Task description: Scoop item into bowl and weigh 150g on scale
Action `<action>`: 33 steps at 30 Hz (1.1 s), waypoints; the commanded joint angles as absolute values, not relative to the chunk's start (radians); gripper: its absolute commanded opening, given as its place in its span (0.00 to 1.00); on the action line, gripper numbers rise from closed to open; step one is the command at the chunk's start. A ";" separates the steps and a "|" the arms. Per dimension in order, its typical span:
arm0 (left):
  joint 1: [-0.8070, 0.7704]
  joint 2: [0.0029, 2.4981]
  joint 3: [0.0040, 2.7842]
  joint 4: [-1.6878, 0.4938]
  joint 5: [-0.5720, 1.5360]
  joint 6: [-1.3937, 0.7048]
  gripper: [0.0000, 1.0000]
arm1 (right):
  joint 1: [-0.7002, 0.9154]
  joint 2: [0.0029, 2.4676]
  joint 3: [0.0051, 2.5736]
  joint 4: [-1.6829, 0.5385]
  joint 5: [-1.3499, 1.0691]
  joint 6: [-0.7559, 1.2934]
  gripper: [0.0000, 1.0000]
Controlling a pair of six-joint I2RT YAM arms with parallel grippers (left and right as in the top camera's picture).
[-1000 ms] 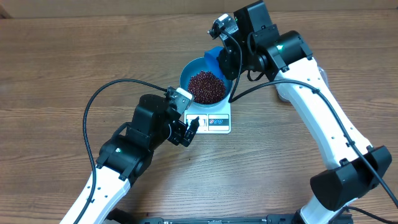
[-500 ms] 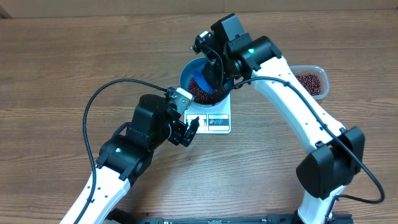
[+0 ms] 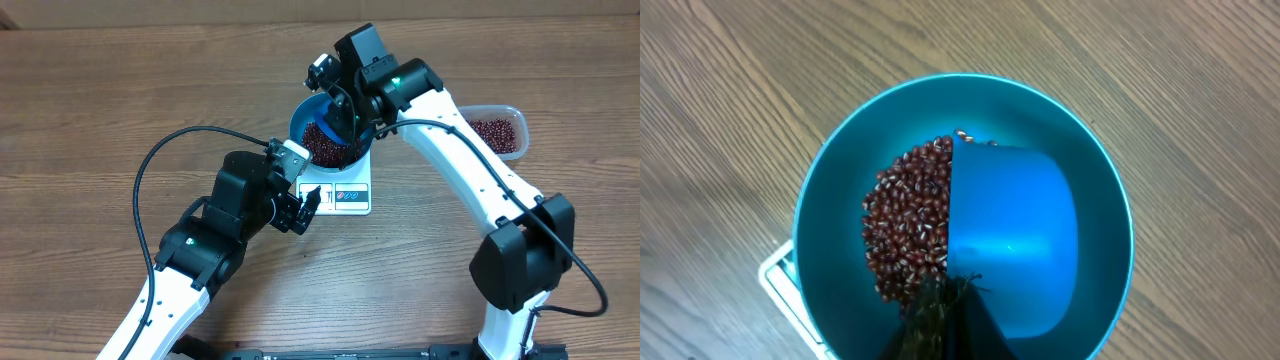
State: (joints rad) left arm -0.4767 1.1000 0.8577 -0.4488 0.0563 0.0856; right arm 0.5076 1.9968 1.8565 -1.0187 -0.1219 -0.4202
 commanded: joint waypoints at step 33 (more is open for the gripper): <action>-0.472 1.103 0.855 -0.445 0.049 0.109 1.00 | 0.509 2.027 1.853 -1.096 -0.235 -0.521 0.04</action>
